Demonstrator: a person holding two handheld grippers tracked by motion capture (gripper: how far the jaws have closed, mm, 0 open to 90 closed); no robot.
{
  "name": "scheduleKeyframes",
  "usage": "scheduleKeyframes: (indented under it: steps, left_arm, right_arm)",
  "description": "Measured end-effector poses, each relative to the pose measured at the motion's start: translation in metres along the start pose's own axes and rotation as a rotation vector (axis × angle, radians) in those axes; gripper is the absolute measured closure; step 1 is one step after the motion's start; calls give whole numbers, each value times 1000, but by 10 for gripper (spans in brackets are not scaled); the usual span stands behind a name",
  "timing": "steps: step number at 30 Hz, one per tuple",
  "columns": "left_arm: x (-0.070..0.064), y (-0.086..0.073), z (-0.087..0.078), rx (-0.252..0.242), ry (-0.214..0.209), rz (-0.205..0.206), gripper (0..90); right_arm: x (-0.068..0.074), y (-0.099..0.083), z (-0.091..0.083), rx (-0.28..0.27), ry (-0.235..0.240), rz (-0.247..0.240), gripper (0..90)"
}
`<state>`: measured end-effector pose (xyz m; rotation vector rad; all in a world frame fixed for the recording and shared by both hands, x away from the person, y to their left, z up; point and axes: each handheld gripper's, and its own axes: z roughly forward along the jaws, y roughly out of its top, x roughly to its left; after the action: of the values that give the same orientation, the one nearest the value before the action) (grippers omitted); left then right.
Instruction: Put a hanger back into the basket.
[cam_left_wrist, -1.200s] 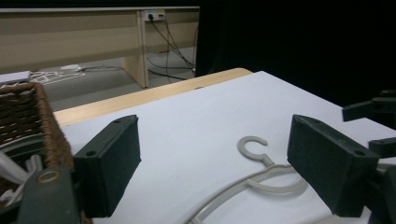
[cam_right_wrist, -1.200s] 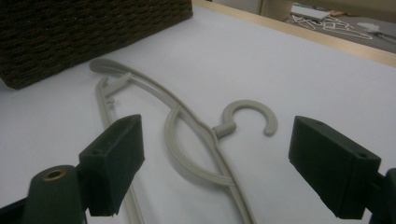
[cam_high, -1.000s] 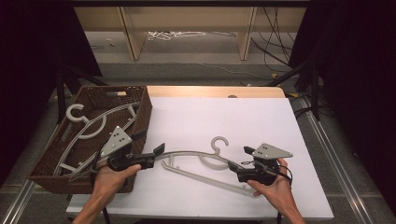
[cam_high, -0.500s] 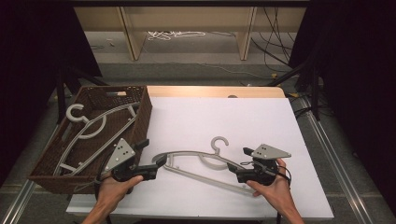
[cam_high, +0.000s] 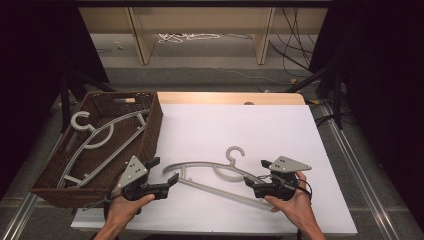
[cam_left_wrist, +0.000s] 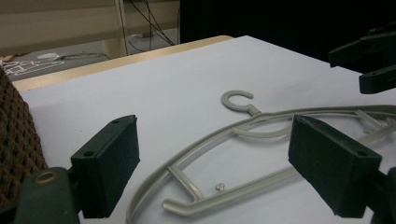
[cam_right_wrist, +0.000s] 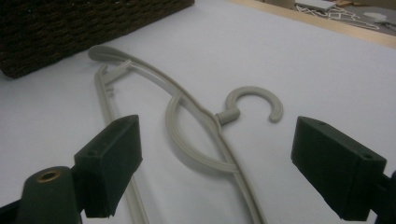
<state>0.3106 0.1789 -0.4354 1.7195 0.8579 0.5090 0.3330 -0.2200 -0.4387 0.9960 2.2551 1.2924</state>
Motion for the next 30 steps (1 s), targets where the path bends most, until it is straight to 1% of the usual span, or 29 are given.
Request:
scheduleKeyframes:
  steps: [1, 2, 3, 4, 5, 6, 7, 8, 9, 11, 12, 13, 15, 16, 19, 20, 21, 22, 23, 24, 25, 26, 27, 28, 29, 30]
  left_arm:
    - [0, -1, 0, 4, 1, 8, 164]
    - [0, -2, 0, 4, 4, 6, 164]
    - [1, -3, 0, 2, 1, 3, 164]
    - [1, -4, -1, 11, 9, 10, 164]
    - [1, -4, -1, 12, 13, 2, 164]
    - [1, -5, -1, 7, 10, 10, 164]
    - [0, -4, -2, 8, 16, 13, 164]
    - [-1, -5, -3, 7, 16, 9, 164]
    - [-1, -5, -4, 0, 7, 16, 164]
    - [-3, -5, -6, 7, 9, 30, 164]
    - [-4, -6, -6, 5, 8, 30, 164]
    - [-4, -6, -6, 6, 7, 35, 164]
    - [-4, -6, -6, 2, 4, 29, 164]
    - [-4, -6, -6, 0, 2, 24, 164]
    - [-5, -5, -6, 3, 2, 32, 164]
    - [-5, -5, -5, -2, -10, 32, 164]
    - [-5, -5, -5, 7, -4, 31, 164]
    - [-5, -5, -4, 9, -7, 34, 164]
    - [-6, -6, -3, 5, -14, 31, 164]
    - [-6, -6, -3, 12, -7, 36, 164]
    - [-6, -6, -3, 11, -10, 37, 164]
    - [-7, -7, -2, 17, -11, 23, 165]
    - [-6, -7, -3, 18, -12, 40, 164]
    - [-6, -6, -3, 16, -12, 35, 164]
    - [-6, -6, -3, 15, -11, 38, 165]
    - [-6, -6, -3, 14, -12, 40, 164]
  right_arm:
    - [-1, -1, 1, 4, 4, 1, 170]
    - [-1, -1, 2, 1, 9, 5, 169]
    - [-2, -2, 2, 15, 3, 6, 169]
    - [-4, -2, 2, 18, 7, 7, 169]
    - [-5, -2, 4, 22, 8, 1, 169]
    - [-7, -2, 4, 39, 4, -2, 169]
    - [-8, -2, 5, 49, 6, -3, 169]
    - [-10, -3, 7, 49, 5, -10, 171]
    - [-11, -3, 7, 68, -4, -14, 174]
    - [-12, -3, 9, 96, -5, -24, 186]
    - [-13, -3, 10, 100, -9, -34, 192]
    - [-14, -2, 11, 107, -10, -33, 192]
    - [-14, -1, 13, 134, -4, -27, 194]
    - [-15, -1, 14, 153, -5, -32, 200]
    - [-20, -3, 20, 213, 3, -59, 242]
    - [-22, -3, 22, 229, 12, -72, 267]
    - [-23, -2, 24, 251, 20, -79, 284]
    - [-24, -2, 26, 269, 11, -85, 292]
    - [-25, -2, 29, 281, 11, -91, 310]
    - [-27, -1, 32, 301, 21, -98, 332]
    - [-28, 0, 35, 320, 26, -100, 343]
    - [-30, 1, 37, 351, 34, -111, 360]
    - [-31, 2, 38, 386, 36, -110, 388]
    - [-33, 3, 42, 385, 30, -126, 403]
    - [-33, 5, 43, 420, 29, -108, 424]
    - [-35, 6, 46, 437, 33, -114, 444]
